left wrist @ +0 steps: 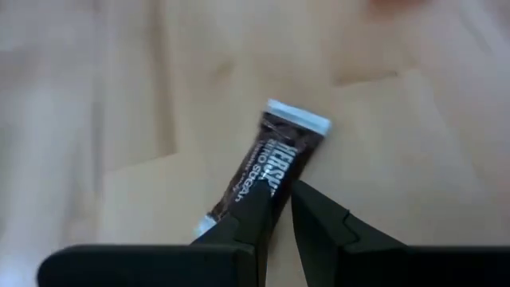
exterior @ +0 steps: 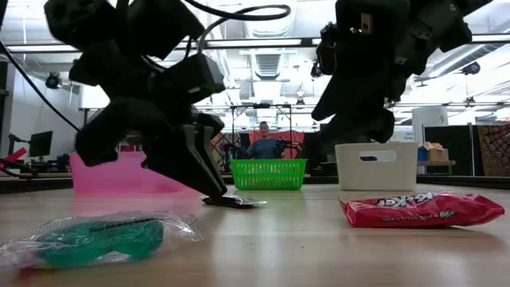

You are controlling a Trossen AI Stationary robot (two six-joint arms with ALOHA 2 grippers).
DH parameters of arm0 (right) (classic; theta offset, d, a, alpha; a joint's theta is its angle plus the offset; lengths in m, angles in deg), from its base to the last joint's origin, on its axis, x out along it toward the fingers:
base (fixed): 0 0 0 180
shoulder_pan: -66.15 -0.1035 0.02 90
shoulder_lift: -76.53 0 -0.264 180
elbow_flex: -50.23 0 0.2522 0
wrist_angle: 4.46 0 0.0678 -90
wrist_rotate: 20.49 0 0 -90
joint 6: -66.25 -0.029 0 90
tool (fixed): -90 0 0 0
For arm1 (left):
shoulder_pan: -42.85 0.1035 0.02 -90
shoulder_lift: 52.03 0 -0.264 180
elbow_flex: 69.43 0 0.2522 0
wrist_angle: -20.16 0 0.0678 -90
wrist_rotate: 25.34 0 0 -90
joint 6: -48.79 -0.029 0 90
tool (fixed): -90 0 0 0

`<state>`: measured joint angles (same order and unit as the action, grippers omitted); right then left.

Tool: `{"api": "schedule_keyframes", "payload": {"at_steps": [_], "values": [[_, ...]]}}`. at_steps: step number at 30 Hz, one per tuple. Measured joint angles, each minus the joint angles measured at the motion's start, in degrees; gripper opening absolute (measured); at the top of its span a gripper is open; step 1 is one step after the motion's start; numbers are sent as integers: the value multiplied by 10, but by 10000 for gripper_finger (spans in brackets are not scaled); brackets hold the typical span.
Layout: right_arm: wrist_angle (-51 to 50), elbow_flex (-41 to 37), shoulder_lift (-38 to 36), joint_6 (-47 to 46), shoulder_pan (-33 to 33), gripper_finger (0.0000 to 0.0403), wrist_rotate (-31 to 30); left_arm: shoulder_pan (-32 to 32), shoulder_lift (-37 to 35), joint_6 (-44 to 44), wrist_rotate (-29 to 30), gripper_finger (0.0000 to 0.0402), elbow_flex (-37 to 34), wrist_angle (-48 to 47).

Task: Sort candy
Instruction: Put the brown chocolate bar into the white bin

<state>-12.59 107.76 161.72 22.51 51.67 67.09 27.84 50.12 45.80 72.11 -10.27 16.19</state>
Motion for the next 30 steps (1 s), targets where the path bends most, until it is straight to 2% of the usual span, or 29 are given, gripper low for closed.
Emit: {"api": "schedule_keyframes", "payload": {"at_steps": [4, 8, 15, 18, 24, 30], "values": [[0, 28, 36, 18, -13, 177, -6, 2, 0, 26, 58, 37, -21, 42], [0, 62, 83, 38, -16, 172, -7, 7, 0, 42, 76, 37, -22, 54], [-2, 122, 156, 77, -15, 151, -11, 16, 0, 96, 76, 38, -22, 57], [-6, 139, 173, 97, -15, 148, -36, 15, 0, 88, 62, 38, -22, 55], [-6, 146, 186, 114, -13, 148, -61, 16, 0, 65, 49, 38, -22, 53], [-4, 138, 186, 127, -14, 148, -99, 17, 0, 80, 51, 38, -23, 36]]}}
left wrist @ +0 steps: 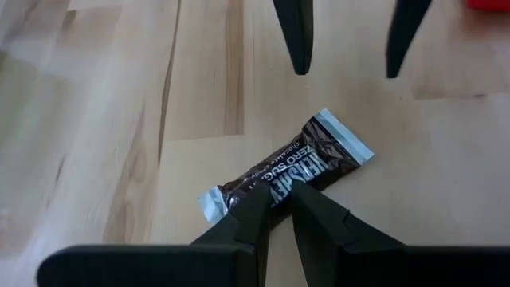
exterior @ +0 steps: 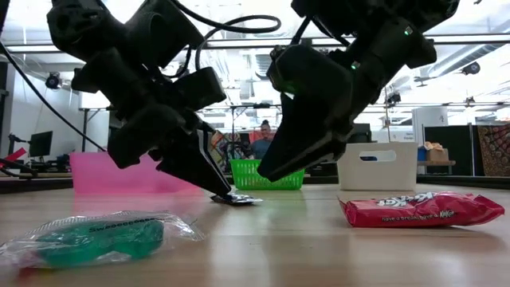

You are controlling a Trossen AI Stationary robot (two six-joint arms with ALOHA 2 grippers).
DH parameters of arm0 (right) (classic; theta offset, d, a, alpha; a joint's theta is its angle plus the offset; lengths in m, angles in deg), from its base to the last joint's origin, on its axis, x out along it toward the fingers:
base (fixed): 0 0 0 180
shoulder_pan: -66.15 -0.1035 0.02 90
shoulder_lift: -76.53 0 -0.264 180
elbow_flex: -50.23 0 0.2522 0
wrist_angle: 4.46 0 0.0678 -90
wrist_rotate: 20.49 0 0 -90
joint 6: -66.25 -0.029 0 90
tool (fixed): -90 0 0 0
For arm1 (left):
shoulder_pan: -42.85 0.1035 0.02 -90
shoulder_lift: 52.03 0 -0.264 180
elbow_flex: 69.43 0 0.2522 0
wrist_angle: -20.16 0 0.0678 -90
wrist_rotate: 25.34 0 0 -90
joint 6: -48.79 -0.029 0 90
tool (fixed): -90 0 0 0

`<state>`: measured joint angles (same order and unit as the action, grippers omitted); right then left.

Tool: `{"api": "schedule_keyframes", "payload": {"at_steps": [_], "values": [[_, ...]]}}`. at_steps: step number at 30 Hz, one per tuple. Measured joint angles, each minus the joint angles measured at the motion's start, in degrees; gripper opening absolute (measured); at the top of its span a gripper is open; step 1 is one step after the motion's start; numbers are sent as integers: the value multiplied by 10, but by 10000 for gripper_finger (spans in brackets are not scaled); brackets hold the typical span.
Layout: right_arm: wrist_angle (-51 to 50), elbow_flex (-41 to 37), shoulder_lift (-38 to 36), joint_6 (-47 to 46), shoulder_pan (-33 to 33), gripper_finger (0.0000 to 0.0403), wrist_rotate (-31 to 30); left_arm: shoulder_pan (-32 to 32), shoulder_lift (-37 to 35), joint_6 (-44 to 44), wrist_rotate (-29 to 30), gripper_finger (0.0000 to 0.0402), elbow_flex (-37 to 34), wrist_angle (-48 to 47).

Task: Sort candy
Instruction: Put the brown chocolate bar into the white bin

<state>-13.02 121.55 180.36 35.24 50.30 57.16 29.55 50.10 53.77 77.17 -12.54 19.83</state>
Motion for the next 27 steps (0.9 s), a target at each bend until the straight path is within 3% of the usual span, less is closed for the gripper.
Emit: {"api": "schedule_keyframes", "payload": {"at_steps": [9, 15, 23, 27], "values": [[120, -2, 23, 106, 0, 148, -33, 1, -33, -57, 36, 38, 1, -3], [150, -2, 74, 119, 0, 148, -43, 13, -35, -96, 78, 38, 0, -2], [147, -1, 92, 96, 0, 148, -52, 31, 7, -88, 86, 38, -2, 1], [84, -2, 67, 106, 0, 148, -53, 31, 9, -77, 55, 38, -2, -7]]}}
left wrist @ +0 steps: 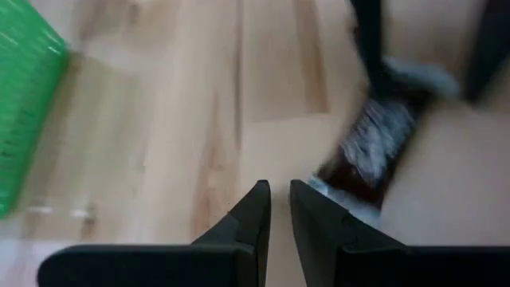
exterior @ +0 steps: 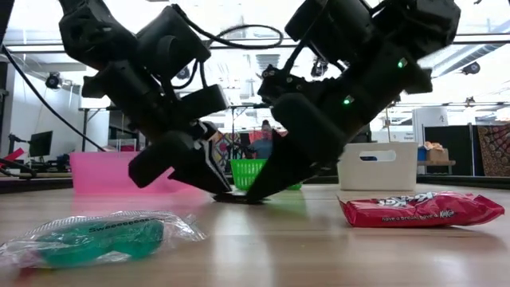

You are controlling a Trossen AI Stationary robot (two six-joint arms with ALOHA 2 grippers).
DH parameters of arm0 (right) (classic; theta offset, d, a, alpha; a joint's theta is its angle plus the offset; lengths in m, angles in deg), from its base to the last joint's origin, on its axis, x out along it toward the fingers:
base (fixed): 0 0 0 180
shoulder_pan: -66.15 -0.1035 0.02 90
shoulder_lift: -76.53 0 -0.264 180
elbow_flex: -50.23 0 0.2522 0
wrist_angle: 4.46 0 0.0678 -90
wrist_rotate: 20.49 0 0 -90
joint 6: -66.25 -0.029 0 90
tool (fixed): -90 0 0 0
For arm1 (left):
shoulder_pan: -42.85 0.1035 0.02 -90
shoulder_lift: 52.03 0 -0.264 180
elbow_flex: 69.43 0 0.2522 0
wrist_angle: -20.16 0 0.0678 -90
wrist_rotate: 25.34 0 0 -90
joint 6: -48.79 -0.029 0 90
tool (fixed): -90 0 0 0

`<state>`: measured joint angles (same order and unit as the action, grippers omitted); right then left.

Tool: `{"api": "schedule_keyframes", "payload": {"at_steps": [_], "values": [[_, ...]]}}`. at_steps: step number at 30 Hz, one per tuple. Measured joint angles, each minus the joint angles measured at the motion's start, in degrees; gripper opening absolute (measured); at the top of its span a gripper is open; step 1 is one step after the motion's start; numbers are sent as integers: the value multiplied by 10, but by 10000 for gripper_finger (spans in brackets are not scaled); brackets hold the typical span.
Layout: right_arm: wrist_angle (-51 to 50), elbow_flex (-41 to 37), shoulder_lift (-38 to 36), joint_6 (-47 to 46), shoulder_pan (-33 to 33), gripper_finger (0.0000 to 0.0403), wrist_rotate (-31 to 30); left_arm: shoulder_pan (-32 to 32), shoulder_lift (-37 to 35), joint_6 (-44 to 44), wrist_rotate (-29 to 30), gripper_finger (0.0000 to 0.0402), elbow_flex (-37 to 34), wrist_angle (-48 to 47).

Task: Sort candy
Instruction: Put the brown chocolate bar into the white bin

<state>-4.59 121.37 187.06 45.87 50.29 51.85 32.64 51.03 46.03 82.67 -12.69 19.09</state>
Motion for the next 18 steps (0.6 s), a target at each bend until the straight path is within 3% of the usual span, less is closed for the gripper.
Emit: {"api": "schedule_keyframes", "payload": {"at_steps": [5, 8, 14, 18], "values": [[-120, -2, -43, 4, 1, 148, -44, -3, -2, 40, -29, 38, 2, -29], [-143, -2, -67, 1, 2, 148, -42, -5, -3, 47, -30, 38, 2, -35], [-196, -2, -126, -70, 5, 148, 51, -6, -9, 32, -48, 38, 15, -39], [-253, -1, -166, -136, 13, 148, 81, -7, -3, 11, -56, 38, 34, 9]]}}
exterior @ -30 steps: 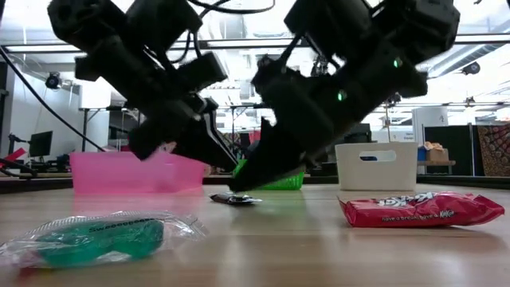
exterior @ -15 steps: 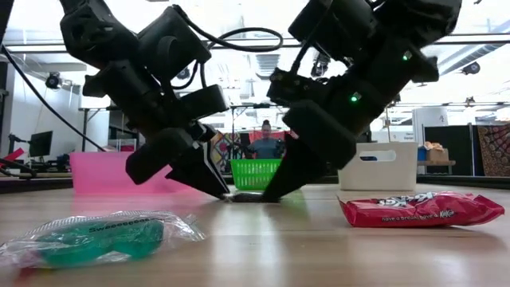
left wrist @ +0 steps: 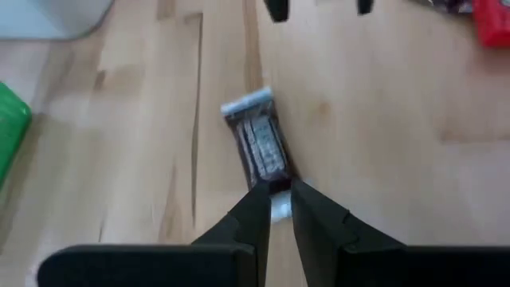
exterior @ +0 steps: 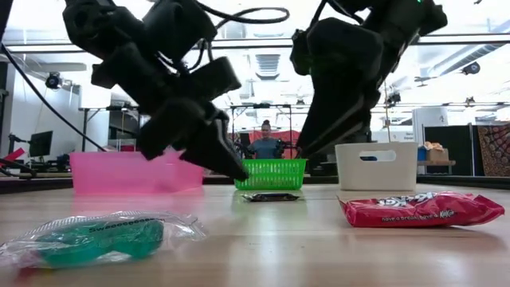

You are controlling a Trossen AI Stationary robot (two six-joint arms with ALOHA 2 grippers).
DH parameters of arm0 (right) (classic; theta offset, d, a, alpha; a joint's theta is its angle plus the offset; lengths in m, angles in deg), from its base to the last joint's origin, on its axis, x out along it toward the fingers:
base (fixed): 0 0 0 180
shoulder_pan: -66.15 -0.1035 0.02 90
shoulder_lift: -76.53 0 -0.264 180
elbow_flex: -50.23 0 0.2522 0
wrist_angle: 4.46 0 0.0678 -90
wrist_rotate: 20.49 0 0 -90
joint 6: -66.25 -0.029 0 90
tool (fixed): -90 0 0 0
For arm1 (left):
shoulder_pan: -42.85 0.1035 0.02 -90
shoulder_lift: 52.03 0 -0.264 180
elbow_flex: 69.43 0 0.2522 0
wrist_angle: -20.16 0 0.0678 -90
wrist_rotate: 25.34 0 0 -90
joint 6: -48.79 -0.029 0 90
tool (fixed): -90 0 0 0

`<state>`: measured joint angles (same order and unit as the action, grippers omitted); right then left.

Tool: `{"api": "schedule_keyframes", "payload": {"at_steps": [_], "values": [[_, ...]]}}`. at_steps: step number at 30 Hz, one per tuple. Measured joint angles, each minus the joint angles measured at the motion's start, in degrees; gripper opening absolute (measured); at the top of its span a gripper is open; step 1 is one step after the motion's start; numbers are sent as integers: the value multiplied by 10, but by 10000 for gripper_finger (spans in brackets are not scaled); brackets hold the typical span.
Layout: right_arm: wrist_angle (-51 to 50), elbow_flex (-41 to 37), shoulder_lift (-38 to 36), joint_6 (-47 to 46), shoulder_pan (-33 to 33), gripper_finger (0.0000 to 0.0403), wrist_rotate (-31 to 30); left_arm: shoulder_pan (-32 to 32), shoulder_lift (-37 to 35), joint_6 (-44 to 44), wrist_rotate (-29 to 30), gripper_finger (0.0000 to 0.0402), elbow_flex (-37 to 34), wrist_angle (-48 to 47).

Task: Sort candy
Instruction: Put the brown chocolate bar into the white bin

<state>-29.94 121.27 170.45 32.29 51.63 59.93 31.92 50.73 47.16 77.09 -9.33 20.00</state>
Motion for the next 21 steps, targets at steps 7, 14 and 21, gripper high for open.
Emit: {"api": "schedule_keyframes", "payload": {"at_steps": [7, 14, 21], "values": [[-24, -27, -31, -33, 33, 148, 17, 1, 14, -8, 4, 38, 20, 13], [38, -65, -14, -76, 74, 157, 86, 1, 42, -1, 0, 38, 18, 19], [82, -70, 9, -83, 93, 212, 112, 1, 79, 9, 5, 38, 21, 36]]}}
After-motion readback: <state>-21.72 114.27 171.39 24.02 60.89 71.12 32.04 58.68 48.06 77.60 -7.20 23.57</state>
